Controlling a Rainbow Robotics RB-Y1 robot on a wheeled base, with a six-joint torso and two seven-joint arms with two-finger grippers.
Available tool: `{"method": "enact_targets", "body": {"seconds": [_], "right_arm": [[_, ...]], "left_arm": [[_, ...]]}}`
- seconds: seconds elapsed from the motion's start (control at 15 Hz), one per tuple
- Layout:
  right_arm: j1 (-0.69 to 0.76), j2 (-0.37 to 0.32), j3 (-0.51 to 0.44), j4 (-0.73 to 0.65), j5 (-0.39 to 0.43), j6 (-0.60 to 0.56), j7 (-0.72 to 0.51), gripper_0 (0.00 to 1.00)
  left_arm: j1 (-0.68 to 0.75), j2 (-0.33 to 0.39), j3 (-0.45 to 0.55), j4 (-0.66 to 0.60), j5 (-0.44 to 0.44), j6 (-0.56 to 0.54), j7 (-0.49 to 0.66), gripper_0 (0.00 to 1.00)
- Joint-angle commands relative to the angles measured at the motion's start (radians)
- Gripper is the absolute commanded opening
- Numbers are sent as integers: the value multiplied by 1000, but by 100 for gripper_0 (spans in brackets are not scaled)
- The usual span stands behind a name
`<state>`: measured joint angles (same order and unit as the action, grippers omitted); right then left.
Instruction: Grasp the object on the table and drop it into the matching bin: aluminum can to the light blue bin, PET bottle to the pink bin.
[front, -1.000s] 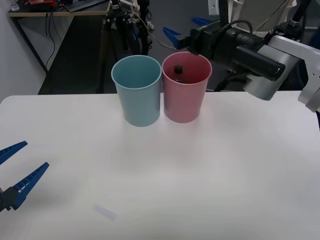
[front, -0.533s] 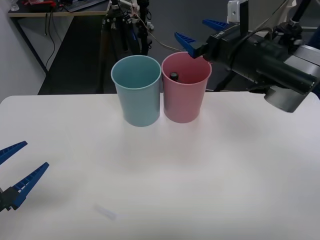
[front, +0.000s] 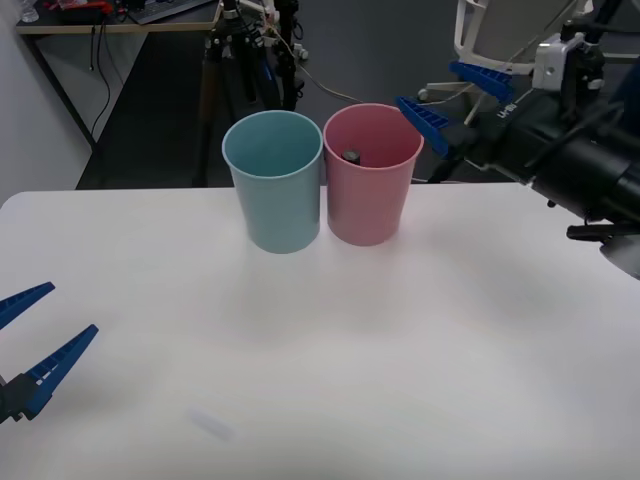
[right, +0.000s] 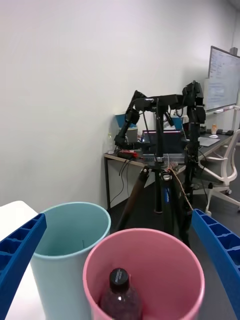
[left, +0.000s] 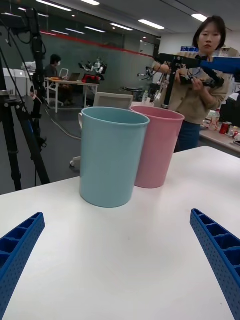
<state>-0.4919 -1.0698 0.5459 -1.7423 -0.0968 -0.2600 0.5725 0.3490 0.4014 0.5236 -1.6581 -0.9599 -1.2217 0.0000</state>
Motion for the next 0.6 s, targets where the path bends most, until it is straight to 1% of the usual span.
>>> {"method": "enact_targets", "body": {"seconds": [0.07,0.13,0.2,0.47,0.53,0.6], "right_arm": [[136,-10,-81,-56,23,-31,4,100],[176,-10,-103,-68,46,-42,-2,100],[243,-9,-147,-88,88,-54,-5,100],[455,-4,-244,-134,132,-122,-13,100],[503,10,-274,-135,164,-143,-19,100],[555,39,-313,-135,210,-165,-26,100]], "left_arm": [[0,0,0,0,0,0,0,100],[0,0,0,0,0,0,0,100],[0,0,0,0,0,0,0,100],[0,0,0,0,0,0,0,100],[0,0,0,0,0,0,0,100],[0,0,0,0,0,0,0,100]]}}
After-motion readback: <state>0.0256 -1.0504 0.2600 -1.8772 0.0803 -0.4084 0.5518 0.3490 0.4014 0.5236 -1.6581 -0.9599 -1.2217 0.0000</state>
